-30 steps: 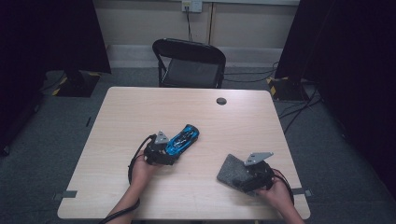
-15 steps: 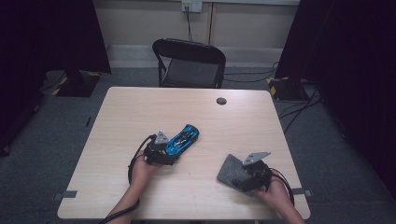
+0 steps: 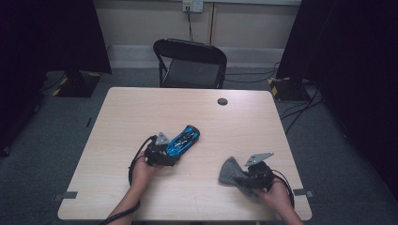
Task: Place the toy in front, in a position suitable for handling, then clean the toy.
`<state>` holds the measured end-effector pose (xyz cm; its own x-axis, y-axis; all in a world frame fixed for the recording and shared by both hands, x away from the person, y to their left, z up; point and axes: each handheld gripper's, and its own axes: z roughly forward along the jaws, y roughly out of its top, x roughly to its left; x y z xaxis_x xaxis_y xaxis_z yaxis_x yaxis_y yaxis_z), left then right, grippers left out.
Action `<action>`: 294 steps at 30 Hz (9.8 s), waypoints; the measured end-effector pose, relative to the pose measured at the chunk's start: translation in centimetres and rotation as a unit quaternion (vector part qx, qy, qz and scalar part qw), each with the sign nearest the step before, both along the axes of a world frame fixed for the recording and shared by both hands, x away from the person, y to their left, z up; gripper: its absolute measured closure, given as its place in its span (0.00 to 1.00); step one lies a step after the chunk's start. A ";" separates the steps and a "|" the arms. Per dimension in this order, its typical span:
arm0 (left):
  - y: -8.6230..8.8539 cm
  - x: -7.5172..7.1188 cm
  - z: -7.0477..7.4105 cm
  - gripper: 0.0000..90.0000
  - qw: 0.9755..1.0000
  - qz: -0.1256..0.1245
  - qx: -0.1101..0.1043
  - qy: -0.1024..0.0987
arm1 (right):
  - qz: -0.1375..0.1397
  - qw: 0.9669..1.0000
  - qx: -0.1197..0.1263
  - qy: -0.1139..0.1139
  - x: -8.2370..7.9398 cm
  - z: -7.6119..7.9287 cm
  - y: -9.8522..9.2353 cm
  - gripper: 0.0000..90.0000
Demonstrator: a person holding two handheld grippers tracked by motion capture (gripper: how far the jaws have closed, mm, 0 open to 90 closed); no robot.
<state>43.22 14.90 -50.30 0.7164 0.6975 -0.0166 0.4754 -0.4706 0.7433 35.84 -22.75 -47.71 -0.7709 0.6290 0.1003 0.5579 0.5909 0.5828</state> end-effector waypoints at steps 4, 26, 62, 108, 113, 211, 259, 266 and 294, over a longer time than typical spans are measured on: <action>0.0 0.0 0.0 0.26 1.000 0.000 0.000 0.000 | -0.002 1.000 0.003 0.005 -0.1 0.0 0.1 0.82; 0.0 0.0 0.0 0.26 1.000 0.001 0.001 0.000 | -0.005 1.000 0.006 -0.002 1.8 3.1 1.5 0.85; 0.1 -0.2 0.0 0.26 1.000 0.002 0.000 0.001 | 0.024 0.999 0.000 -0.029 9.0 3.5 19.5 0.85; 0.1 -0.2 0.0 0.26 1.000 0.001 0.002 -0.001 | -0.042 0.999 -0.026 -0.012 14.5 3.1 18.2 0.85; 0.1 -0.2 0.0 0.26 1.000 0.001 0.002 -0.001 | -0.043 0.998 -0.032 -0.016 14.6 3.2 18.2 0.85; 0.1 -0.2 0.0 0.26 1.000 0.001 0.002 -0.001 | 0.012 0.999 0.016 -0.030 11.3 4.2 20.4 0.85; 0.1 -0.2 0.0 0.26 1.000 0.004 0.000 0.000 | 0.027 0.999 -0.004 -0.020 11.4 2.8 22.5 0.85; 0.1 -0.2 0.0 0.26 1.000 0.004 0.000 0.000 | 0.022 1.000 0.003 -0.021 12.2 3.0 22.6 0.85; 0.1 -0.3 0.0 0.26 1.000 0.004 0.000 0.001 | -0.033 0.999 0.026 -0.013 14.8 3.0 20.3 0.85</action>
